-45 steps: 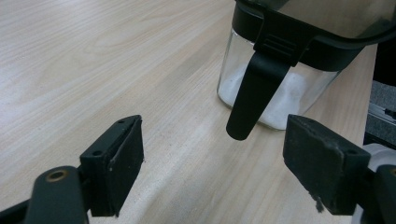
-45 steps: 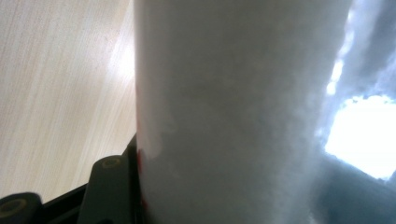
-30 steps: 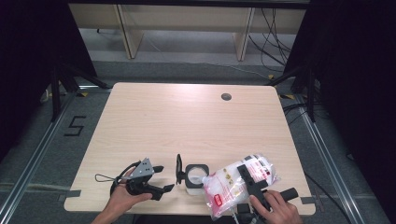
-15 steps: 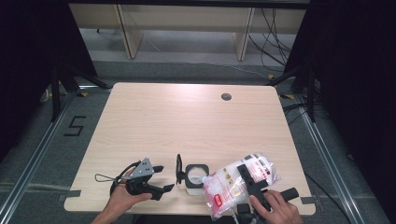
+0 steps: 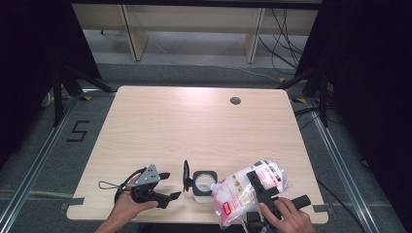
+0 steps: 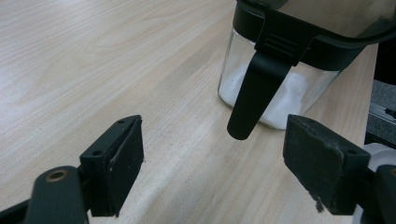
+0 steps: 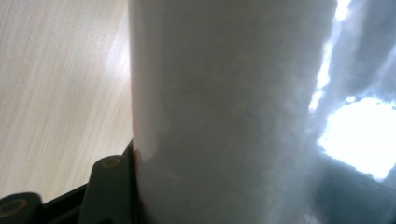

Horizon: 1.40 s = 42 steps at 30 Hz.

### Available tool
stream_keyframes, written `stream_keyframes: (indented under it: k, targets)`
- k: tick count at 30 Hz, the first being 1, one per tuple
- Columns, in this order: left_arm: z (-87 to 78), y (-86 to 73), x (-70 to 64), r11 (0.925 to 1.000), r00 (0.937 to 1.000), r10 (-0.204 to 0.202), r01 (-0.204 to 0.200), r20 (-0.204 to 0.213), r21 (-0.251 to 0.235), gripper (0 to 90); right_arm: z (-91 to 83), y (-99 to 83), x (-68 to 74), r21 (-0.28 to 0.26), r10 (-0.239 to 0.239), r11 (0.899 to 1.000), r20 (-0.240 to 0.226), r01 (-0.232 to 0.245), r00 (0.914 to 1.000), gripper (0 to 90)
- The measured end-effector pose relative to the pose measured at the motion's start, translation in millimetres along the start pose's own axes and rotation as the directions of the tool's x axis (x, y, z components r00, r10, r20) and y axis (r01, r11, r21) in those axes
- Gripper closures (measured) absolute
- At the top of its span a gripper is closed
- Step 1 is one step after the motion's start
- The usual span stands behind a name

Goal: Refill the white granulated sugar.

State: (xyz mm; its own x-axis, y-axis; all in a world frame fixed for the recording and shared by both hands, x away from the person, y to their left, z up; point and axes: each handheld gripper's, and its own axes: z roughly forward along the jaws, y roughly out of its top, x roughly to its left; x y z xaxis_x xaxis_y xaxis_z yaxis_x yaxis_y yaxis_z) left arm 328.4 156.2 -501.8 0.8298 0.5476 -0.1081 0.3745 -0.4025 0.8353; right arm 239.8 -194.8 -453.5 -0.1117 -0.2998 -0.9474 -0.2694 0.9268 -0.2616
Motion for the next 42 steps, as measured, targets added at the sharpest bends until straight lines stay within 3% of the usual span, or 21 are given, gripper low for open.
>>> stream_keyframes:
  k: [3,5,6,11,13,14,15,16,17,18,19,23,26,29,30,32,36,38,42]
  targets:
    - [0.4,0.0,-1.9,0.9998,0.9998,-0.018,0.018,0.009,-0.01,20.2,0.2,0.3,-2.2,-0.011,-0.021,1.0,0.006,0.021,0.9998,43.0]
    - [-0.5,0.3,0.3,0.9999,0.9999,0.011,-0.011,-0.001,0.009,20.2,1.0,0.3,-3.3,-0.021,-0.027,0.999,0.012,0.028,0.9996,43.0]
    - [0.3,0.1,-2.0,0.9998,0.9997,-0.02,0.02,0.01,-0.009,20.2,0.9,0.5,-3.0,-0.017,-0.029,0.999,0.01,0.029,0.9995,43.0]
    - [0.2,0.0,-0.1,1.0,1.0,0.001,-0.001,0.003,-0.006,20.1,1.1,0.4,-3.3,-0.019,-0.031,0.999,0.012,0.031,0.9994,43.1]
    - [-0.2,0.0,-0.5,1.0,1.0,-0.003,0.003,0.001,0.003,20.2,0.4,0.4,-3.0,-0.017,-0.028,0.999,0.008,0.029,0.9996,43.1]
    - [0.9,0.1,-2.2,0.9996,0.9997,-0.021,0.022,0.01,-0.015,20.2,0.5,0.5,-3.3,-0.017,-0.032,0.999,0.009,0.032,0.9995,43.1]
    - [-0.5,0.4,0.3,0.9999,1.0,0.009,-0.009,-0.001,0.01,20.1,0.5,0.5,-3.6,-0.017,-0.034,0.999,0.009,0.034,0.9994,43.0]
    - [-0.4,0.3,0.0,1.0,1.0,0.004,-0.004,-0.002,0.008,20.1,0.5,0.7,-4.3,-0.017,-0.04,0.999,0.011,0.041,0.9991,43.1]
    - [-0.1,0.3,-0.8,1.0,1.0,-0.004,0.004,0.004,0.002,20.1,-0.2,1.0,-2.2,-0.006,-0.014,1.0,0.003,0.014,0.9999,43.1]
    - [0.6,0.1,-1.7,0.9998,0.9999,-0.013,0.013,0.011,-0.012,20.2,-0.5,1.3,-3.2,-0.008,-0.026,1.0,0.007,0.026,0.9996,43.1]
    - [-0.3,0.3,0.1,1.0,1.0,0.008,-0.008,0.001,0.006,20.2,-0.6,1.5,-4.5,-0.009,-0.044,0.999,0.011,0.044,0.999,43.1]
    - [0.2,0.2,-1.5,0.9998,1.0,-0.007,0.007,0.007,-0.016,20.2,-1.1,1.6,-3.9,-0.01,-0.023,1.0,0.008,0.023,0.9997,43.1]
    - [-0.3,0.1,0.1,1.0,1.0,0.006,-0.006,-0.002,0.002,20.2,-0.5,1.2,-3.4,-0.012,-0.014,1.0,0.006,0.014,0.9999,43.1]
    - [0.4,0.0,-1.9,0.9998,0.9998,-0.017,0.017,0.01,-0.014,20.2,0.3,0.5,-3.2,-0.023,-0.002,1.0,-0.001,0.002,1.0,43.2]
    - [-0.8,0.6,0.2,0.9998,0.9998,0.018,-0.018,0.0,-0.002,20.1,0.6,0.0,-3.3,-0.027,-0.002,1.0,-0.002,0.002,1.0,43.2]
    - [0.0,-0.1,-1.2,0.9999,0.9999,-0.013,0.013,-0.003,-0.011,20.1,0.1,-0.3,-0.7,-0.014,0.026,1.0,-0.007,-0.026,0.9996,43.3]
    - [-0.7,0.1,-0.3,1.0,1.0,0.003,-0.003,-0.007,0.003,20.1,0.8,-0.1,-3.7,-0.028,-0.007,1.0,0.0,0.007,1.0,43.3]
    - [-0.1,0.3,-1.7,0.9999,0.9999,-0.013,0.013,0.008,-0.009,20.2,0.3,0.2,-3.3,-0.025,0.0,1.0,0.0,0.0,1.0,43.3]
    - [-0.2,0.4,-1.1,0.9999,1.0,-0.002,0.002,0.0,-0.013,20.1,1.0,-0.1,-3.6,-0.034,0.004,0.999,-0.007,-0.004,1.0,43.4]
